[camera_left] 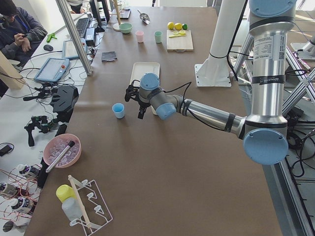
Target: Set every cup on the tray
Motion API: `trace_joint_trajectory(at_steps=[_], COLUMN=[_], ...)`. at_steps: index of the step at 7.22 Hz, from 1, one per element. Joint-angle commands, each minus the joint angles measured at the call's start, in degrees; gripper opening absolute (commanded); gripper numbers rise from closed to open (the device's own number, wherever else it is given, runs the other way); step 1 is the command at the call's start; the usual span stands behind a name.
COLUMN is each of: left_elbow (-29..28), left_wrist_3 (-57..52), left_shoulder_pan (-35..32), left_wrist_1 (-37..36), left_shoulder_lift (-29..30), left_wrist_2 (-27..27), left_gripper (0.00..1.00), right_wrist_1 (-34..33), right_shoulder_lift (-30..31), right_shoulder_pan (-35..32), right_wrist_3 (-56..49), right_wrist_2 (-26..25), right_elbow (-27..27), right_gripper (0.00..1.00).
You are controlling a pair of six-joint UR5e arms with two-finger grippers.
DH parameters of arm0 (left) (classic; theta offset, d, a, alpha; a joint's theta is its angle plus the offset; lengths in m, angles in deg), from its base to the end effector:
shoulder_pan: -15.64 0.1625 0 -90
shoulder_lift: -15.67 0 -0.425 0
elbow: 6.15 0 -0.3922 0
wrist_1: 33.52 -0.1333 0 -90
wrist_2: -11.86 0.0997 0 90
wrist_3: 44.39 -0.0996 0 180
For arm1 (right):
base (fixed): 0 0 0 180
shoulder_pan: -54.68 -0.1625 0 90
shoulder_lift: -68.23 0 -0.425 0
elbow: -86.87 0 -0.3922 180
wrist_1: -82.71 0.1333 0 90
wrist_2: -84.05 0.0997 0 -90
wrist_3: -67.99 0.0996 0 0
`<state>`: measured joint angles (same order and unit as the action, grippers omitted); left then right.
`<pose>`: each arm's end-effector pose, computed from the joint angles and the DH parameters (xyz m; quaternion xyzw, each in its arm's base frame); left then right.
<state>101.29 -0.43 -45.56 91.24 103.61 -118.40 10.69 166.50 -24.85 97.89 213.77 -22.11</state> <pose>0.1733 -0.4583 0.4554 0.1354 0.4869 0.0324 0.8623 -0.0130 -0.4537 0.5295 0.1051 -0.3893 0.0708 0.9123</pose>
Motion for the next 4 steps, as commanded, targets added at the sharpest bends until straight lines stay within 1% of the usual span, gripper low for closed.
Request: trace_joint_trajectory(at_steps=[1,3,4], left_elbow=[-0.1,-0.6,-1.5], left_wrist_3=[7.5,11.0,11.0], left_shoulder_pan=[9.2,16.1,17.3], left_wrist_1=[1.0,0.9,0.9], left_shoulder_lift=[1.1,2.4,2.5], left_wrist_2=[7.8,14.2,14.9], left_gripper=[0.99,0.98,0.97], right_wrist_1=[0.0,0.0,0.0], right_shoulder_lift=[-0.2,-0.2,-0.1], right_shoulder_pan=[1.8,1.8,1.8], right_wrist_3=[0.9,0.9,0.9], right_wrist_2=[-0.4,-0.4,-0.4], right_elbow=[0.1,0.2,0.2], right_gripper=[1.0,1.0,1.0])
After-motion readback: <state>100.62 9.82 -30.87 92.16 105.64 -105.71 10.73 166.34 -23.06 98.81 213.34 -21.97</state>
